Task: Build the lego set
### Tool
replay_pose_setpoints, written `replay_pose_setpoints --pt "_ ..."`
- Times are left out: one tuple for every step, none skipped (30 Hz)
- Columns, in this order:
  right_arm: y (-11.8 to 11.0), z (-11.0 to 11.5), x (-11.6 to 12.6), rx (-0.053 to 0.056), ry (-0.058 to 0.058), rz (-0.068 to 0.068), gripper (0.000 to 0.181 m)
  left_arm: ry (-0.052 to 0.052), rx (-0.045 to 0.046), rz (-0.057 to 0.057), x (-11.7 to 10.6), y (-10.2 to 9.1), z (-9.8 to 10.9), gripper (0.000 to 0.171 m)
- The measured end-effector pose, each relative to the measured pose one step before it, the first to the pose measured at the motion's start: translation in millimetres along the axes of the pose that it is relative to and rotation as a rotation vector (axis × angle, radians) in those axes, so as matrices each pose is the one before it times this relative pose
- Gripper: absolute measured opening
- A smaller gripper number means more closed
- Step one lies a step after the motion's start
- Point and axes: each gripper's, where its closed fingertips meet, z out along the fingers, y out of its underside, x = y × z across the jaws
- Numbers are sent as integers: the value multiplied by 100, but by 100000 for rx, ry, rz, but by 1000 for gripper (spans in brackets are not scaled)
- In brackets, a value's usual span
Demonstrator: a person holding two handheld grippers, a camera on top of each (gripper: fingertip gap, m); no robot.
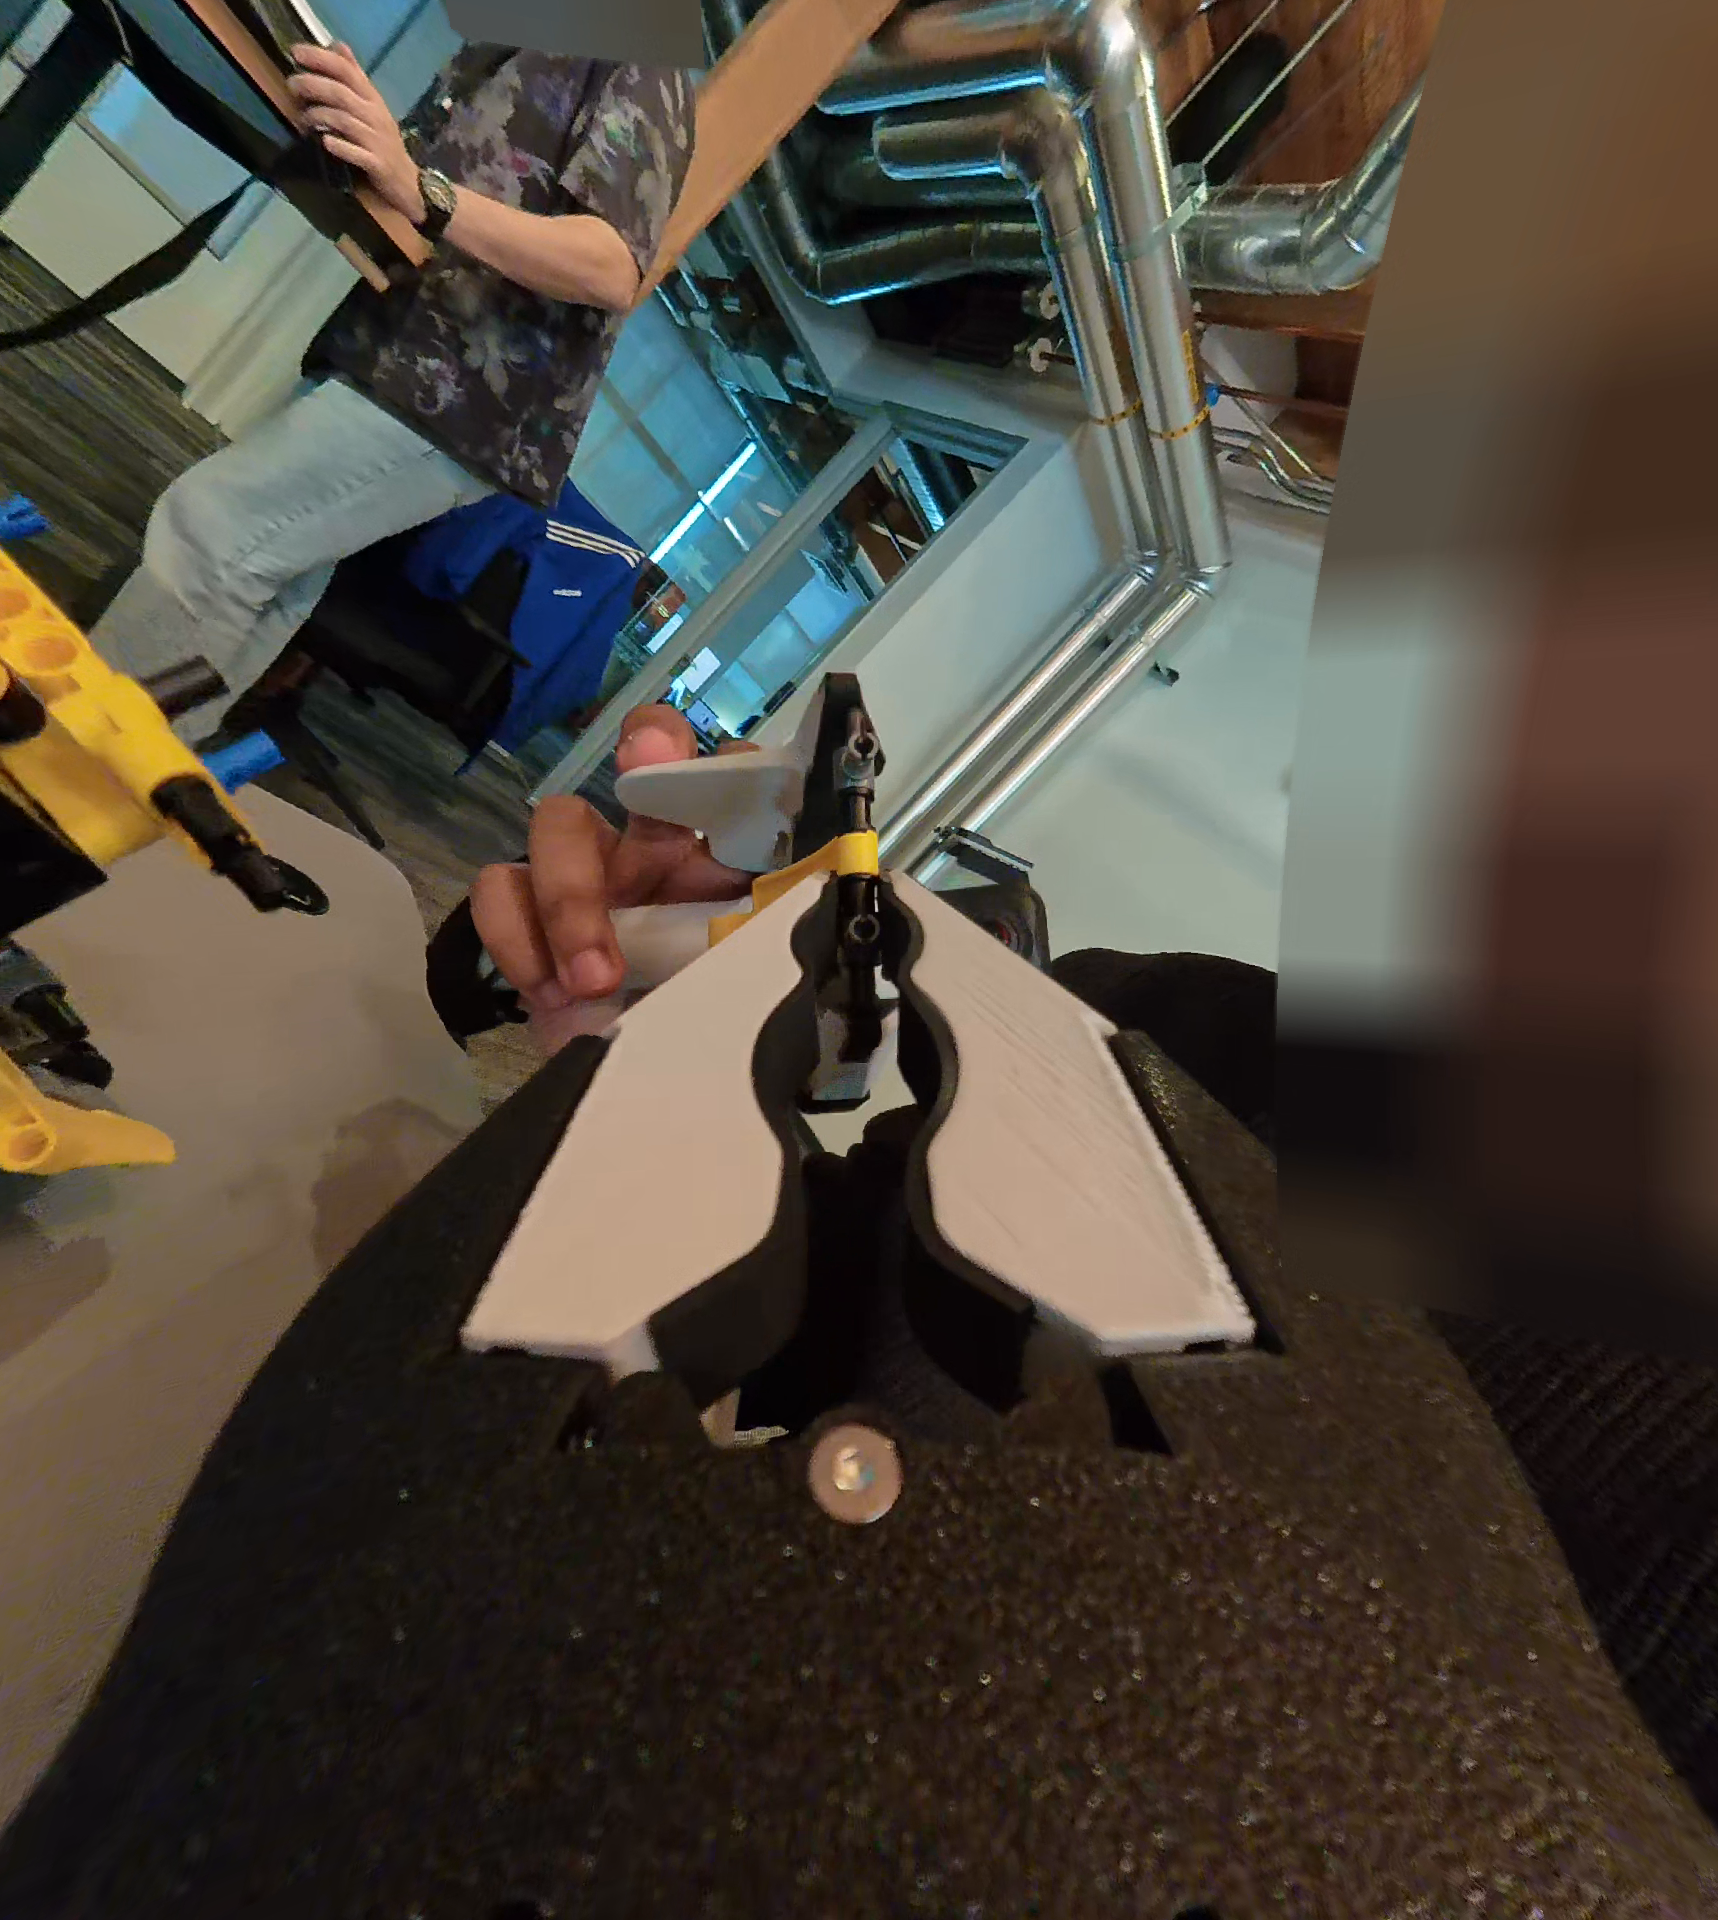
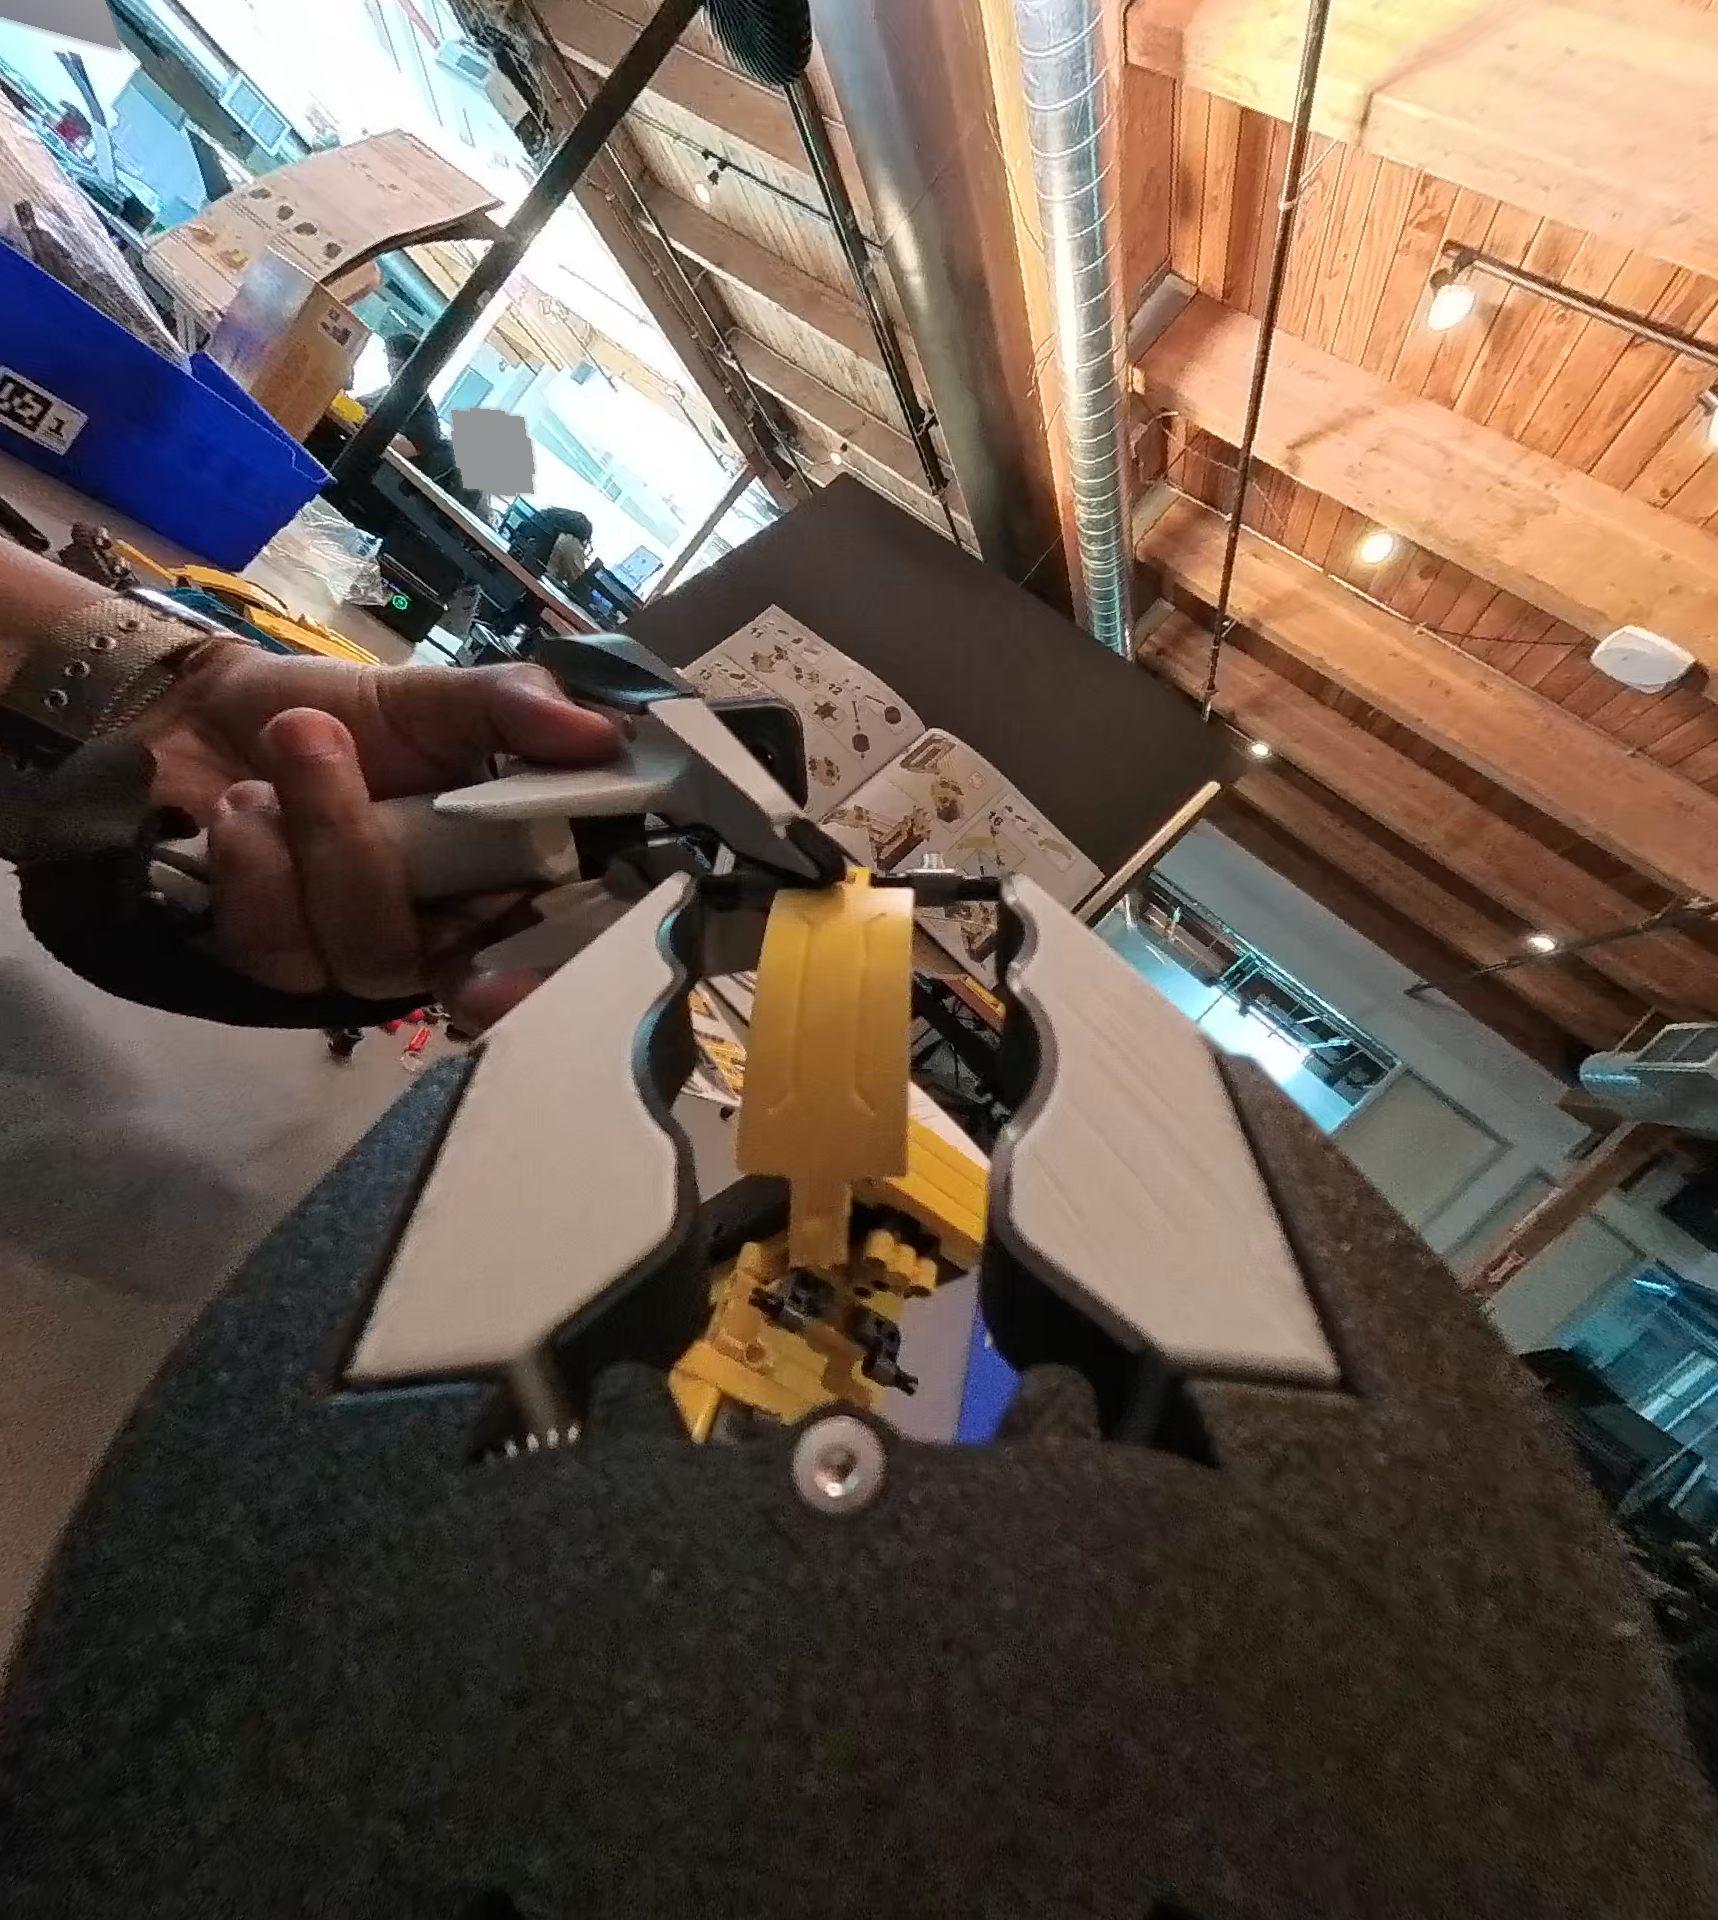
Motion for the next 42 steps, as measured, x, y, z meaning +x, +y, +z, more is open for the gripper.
replay_pose_setpoints --pt "-39 25 -17 -134 -91 -162 56 484 -140 -361 63 6 -3 5" --pt "12 23 -26 -300 -104 -137 56 227 -54 -274 10 -10 -42 5" --pt "26 4 -32 -257 -25 -532 56 32 -202 -378 -31 17 -27 5" --pt "14 -12 -34 -24 32 -732 55 129 -235 -426 -23 30 -23 5" --pt "-22 -21 -29 191 39 -505 56 428 -278 -764 24 52 18 5" --pt "-27 -4 -14 128 70 -348 56 452 -182 -1211 19 32 5 5" --pt "-33 8 -29 58 6 -380 56 430 -119 -1064 8 19 -1 5" --pt "-18 1 -40 -52 -59 -357 56 602 -346 -788 43 51 -20 5" --pt "31 18 -27 -336 -216 -100 56 52 -2 -267 -13 7 -23 5" --pt "-34 -34 -64 -10 -883 529 55 -37 -366 -31 -13 59 -20 5" --pt "-121 -71 -74 280 -1166 848 55 836 -1130 -215 131 168 33 6" --pt "-111 -61 -3 -118 -654 378 54 668 -602 398 136 98 71 6" --pt "-100 -30 36 -423 -381 21 55 306 202 778 92 -1 82 6" --pt "-84 -15 30 -526 -587 424 55 -100 52 2310 110 22 51 6" --pt "19 18 41 -1126 -756 1289 55 -1076 33 3374 62 -22 28 7" --pt "157 52 65 -1661 -856 1992 55 -2214 385 4087 -57 -105 -14 7" --pt "221 61 111 -1632 -532 2474 54 -3401 234 4665 -188 -93 -39 8" --pt "270 25 224 -1270 200 2905 55 -3412 744 5150 -144 -184 -74 13" --pt "207 -29 315 -369 671 3108 55 -3159 1276 4505 -96 -311 -130 25" --pt "108 -114 385 597 985 3349 55 -2362 1480 4744 19 -406 -191 30" --pt "47 -160 481 978 1197 3927 55 -2067 1917 5117 40 -532 -258 30" --pt "46 -174 511 952 923 4527 55 -3623 1983 5961 -206 -569 -299 30" --pt "46 -184 509 985 599 4880 55 -4858 1860 6993 -377 -549 -321 31" --pt "52 -191 555 1041 900 4943 55 -5916 2410 7655 -549 -618 -351 30" --pt "99 -186 632 940 1348 4953 54 -7230 2201 8375 -758 -548 -364 30" --pt "187 -177 703 607 1684 5059 54 -8159 1273 9313 -918 -376 -319 30" --pt "267 -174 792 257 2166 5048 54 -10520 193 9851 -1304 -169 -275 30" --pt "356 -156 863 -126 2480 5092 54 -10290 -886 10138 -1271 87 -194 30" --pt "444 -133 882 -568 2301 5276 54 -7366 -1797 10010 -804 318 -49 30" --pt "541 -81 814 -1017 1614 5642 54 -4183 -2391 8541 -301 491 108 31" --pt "744 37 656 -2375 131 6669 54 470 -4013 6870 417 781 248 32" --pt "906 129 504 -3419 -1199 7439 54 4416 -6177 5130 964 1051 368 33" --pt "677 66 469 -2079 -874 6481 54 3948 -6186 3370 850 957 396 34" --pt "501 7 447 -1218 -78 4736 54 -286 -3821 2413 200 596 326 37" --pt "465 26 368 -1774 423 2631 54 -2751 -1339 1977 -186 289 174 40" --pt "401 33 302 -2024 1113 131 54 -2395 -504 1999 -199 212 86 42" --pt "402 65 217 -2465 1482 -1514 54 -2366 -94 1742 -243 154 37 44" --pt "418 116 124 -2787 1352 -2071 54 -1890 46 1128 -247 138 31 45" --pt "286 125 -42 -1820 666 -2119 54 -1765 -752 450 -281 264 97 46" --pt "189 139 -124 -956 253 -1401 54 -1052 -1887 -48 -198 472 173 48" --pt "186 151 -142 -1039 -32 -422 54 116 -2957 -54 -6 657 258 49" --pt "172 164 -175 -801 -521 -58 54 -133 -3158 575 32 700 305 50"
